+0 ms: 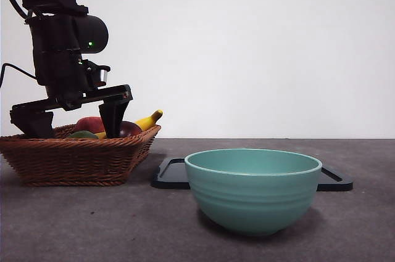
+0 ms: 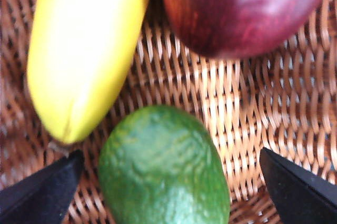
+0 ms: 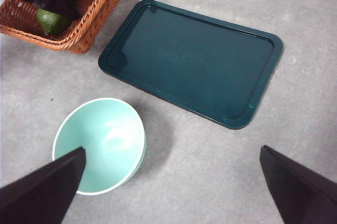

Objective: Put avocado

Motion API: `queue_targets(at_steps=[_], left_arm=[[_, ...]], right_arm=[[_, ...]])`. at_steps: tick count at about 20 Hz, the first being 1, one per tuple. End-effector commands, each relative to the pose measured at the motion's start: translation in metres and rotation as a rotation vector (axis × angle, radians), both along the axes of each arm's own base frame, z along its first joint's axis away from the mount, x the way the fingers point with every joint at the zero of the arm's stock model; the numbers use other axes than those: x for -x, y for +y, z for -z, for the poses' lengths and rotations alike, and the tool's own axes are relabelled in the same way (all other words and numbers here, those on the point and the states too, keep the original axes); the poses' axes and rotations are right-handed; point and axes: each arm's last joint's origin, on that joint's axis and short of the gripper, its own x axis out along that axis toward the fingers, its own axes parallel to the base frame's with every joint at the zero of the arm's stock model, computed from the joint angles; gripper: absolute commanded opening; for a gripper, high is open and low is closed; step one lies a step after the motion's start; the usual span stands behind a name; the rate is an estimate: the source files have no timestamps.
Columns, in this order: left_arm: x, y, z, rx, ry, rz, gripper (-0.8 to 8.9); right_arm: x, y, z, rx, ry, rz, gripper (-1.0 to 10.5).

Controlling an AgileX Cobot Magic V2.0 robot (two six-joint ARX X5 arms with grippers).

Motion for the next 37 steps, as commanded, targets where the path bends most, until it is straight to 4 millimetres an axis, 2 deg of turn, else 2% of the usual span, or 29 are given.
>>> queue_targets(at_steps=[1,8,13,16,19,23,28,31,34,37], left_arm=[[-0.006,-0.002,0.002,-0.004,-0.008,0.014,6.67],[-0.006,0.0,0.003,-0.007,0.007,0.009,3.64],[-0.004,0.001,0.003,-0.012,0.023,0.009,2.14],[-0.003,0.001,-0.003,-0.019,0.049,0.012,2.15],[-0.004,0.001,-0.018,-0.022,0.05,0.025,2.15],[0.003,0.0,-0.051,-0.009,0.027,0.047,2.15],[0.037,-0.006,-0.104,0.027,-0.088,0.091,2.15],[0.063,-0.018,-0.131,0.118,-0.129,0.166,2.15],[0.088,-0.041,-0.144,0.155,-0.138,0.268,2.15],[0.107,-0.068,-0.142,0.152,-0.103,0.371,2.15]], right_arm=[[-0.001,0.001,-0.006,-0.004,-0.025,-0.011,5.9],[-0.001,0.001,-0.006,-0.004,-0.025,-0.011,5.9],[-0.001,0.001,-0.006,-0.004,-0.025,-0.011,5.9],[-0.001,0.001,-0.006,-0.004,-0.025,-0.011,5.9],[-0.001,0.001,-0.006,-0.004,-0.025,-0.011,5.9],[-0.001,0.001,-0.006,-0.004,-0.025,-0.011,5.9],[-0.001,0.001,-0.006,-0.004,-0.025,-0.011,5.9],[-0.001,0.001,-0.006,-0.004,-0.025,-0.011,5.9],[-0.001,0.001,-0.006,-0.004,-0.026,-0.011,5.9],[-0.001,0.001,-0.006,-0.004,-0.026,-0.011,5.9]])
